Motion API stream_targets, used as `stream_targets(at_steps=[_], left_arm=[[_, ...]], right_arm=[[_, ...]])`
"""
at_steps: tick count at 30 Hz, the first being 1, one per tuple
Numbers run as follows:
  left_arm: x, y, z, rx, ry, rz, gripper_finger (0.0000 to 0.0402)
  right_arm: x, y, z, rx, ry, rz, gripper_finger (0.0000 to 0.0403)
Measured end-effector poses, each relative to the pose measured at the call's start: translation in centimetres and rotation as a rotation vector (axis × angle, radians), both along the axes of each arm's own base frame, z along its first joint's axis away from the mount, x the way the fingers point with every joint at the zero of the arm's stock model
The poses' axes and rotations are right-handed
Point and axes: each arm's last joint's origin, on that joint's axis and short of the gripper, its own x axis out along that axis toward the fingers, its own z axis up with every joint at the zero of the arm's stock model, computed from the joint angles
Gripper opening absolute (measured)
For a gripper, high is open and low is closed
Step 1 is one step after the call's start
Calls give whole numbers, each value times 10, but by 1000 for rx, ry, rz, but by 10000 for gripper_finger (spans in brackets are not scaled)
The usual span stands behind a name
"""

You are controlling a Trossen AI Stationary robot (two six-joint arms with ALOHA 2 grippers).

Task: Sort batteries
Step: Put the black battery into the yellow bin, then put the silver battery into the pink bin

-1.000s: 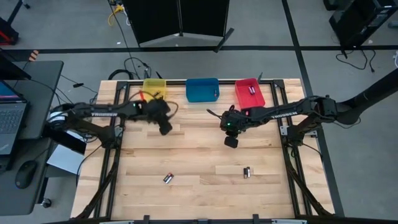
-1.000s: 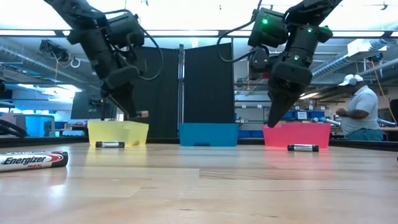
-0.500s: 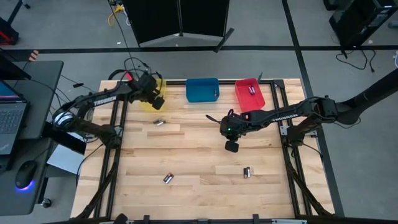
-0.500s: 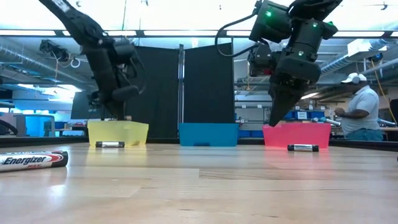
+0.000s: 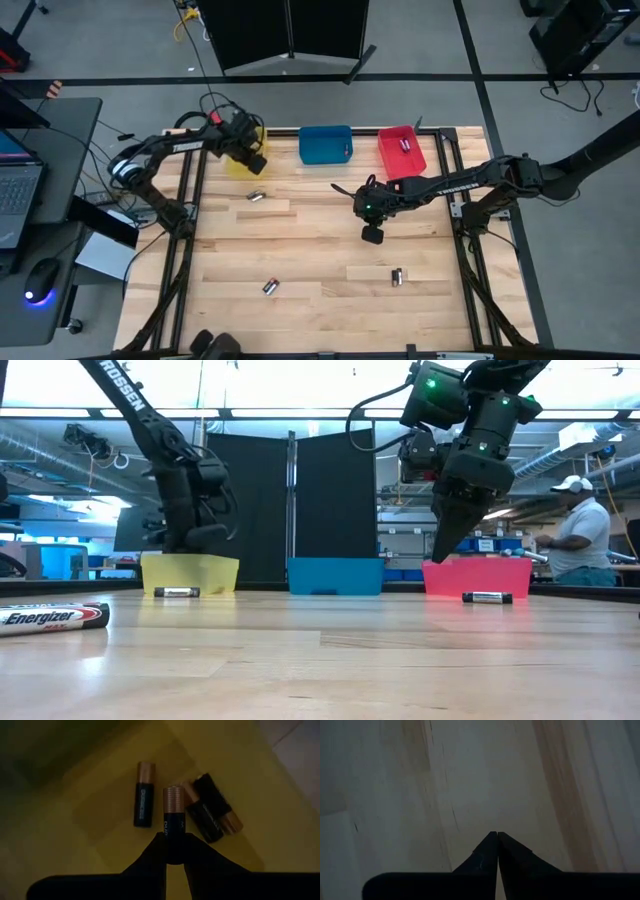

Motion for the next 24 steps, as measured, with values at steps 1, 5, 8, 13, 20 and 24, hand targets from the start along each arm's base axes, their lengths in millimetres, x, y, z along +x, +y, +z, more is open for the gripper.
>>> stream_targets(at_steps=[1, 5, 8, 13, 20, 24], left_arm=[[0, 0, 0, -4, -3, -2, 51], [1, -1, -4, -43, -25, -27, 61], [1, -1, -4, -47, -34, -18, 65], [1, -1, -4, -40, -29, -6, 77], [1, -4, 3, -12, -37, -13, 110], [0, -7, 10, -2, -43, -18, 135]], right_arm=[[0, 0, 0, 0, 0, 0, 23], [0, 0, 0, 0, 0, 0, 23], [0, 0, 0, -1, 0, 0, 25], [1, 0, 1, 5, -17, -21, 23], [1, -1, 1, -1, -16, -40, 28], [1, -1, 1, -2, -16, -41, 34]])
